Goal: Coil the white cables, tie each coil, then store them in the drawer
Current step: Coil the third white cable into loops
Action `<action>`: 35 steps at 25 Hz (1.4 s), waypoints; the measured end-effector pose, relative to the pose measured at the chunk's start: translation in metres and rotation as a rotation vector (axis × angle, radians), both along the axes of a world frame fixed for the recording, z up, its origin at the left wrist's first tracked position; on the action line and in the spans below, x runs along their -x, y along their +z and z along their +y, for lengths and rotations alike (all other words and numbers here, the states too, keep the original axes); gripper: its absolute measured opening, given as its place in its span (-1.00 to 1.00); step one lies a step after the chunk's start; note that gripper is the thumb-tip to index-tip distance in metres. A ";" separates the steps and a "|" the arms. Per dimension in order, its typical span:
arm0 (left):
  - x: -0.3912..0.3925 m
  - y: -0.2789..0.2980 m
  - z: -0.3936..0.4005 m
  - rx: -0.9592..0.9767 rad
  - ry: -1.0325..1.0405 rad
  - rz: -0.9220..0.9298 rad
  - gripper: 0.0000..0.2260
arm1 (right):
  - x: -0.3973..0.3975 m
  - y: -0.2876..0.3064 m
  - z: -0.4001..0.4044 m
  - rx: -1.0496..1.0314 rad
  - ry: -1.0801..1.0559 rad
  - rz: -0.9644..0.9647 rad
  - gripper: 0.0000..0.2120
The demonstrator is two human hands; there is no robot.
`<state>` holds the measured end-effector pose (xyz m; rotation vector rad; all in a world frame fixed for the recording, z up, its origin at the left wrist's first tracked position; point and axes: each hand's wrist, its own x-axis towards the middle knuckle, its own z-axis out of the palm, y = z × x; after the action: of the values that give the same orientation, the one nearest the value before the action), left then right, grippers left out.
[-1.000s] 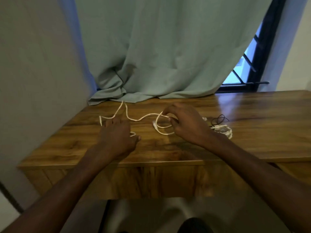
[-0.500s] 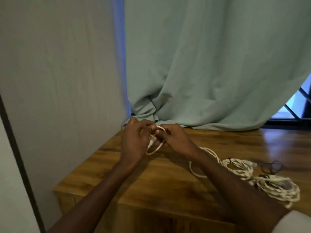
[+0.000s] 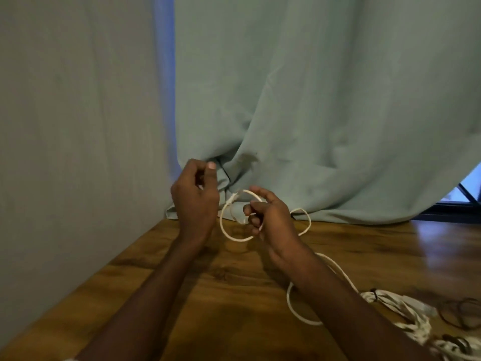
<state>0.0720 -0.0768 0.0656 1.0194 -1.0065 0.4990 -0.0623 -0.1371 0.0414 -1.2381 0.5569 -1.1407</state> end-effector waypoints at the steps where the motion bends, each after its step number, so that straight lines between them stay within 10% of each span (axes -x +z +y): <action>1: 0.006 -0.003 0.003 -0.015 -0.059 -0.174 -0.79 | 0.002 0.002 -0.004 -0.042 0.019 -0.082 -0.59; 5: 0.009 -0.026 0.004 -0.315 -0.123 -0.667 -0.81 | 0.012 0.006 -0.005 -0.175 0.115 -0.302 -0.50; 11: -0.018 -0.043 -0.011 -0.550 -0.001 -0.679 -0.47 | 0.024 0.013 0.000 -0.344 0.251 -0.412 -0.69; 14: -0.025 -0.046 -0.013 -0.437 -0.078 -0.505 -0.80 | 0.028 0.013 -0.001 -0.330 0.290 -0.397 -0.66; 18: -0.018 -0.036 -0.003 -0.391 -0.246 -0.306 -0.77 | 0.030 0.008 -0.004 0.015 0.206 -0.040 -0.60; 30: -0.010 -0.023 -0.007 -0.579 -0.372 0.504 -0.71 | 0.031 0.006 -0.003 0.244 0.271 0.079 -0.56; 35: -0.002 -0.018 0.003 -0.675 -0.839 0.526 -0.60 | 0.025 -0.001 -0.004 0.641 -0.203 0.231 -0.80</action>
<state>0.0740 -0.0737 0.0474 1.1062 -1.0241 -0.8140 -0.0875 -0.1411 0.0402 -1.9150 0.5120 -1.4153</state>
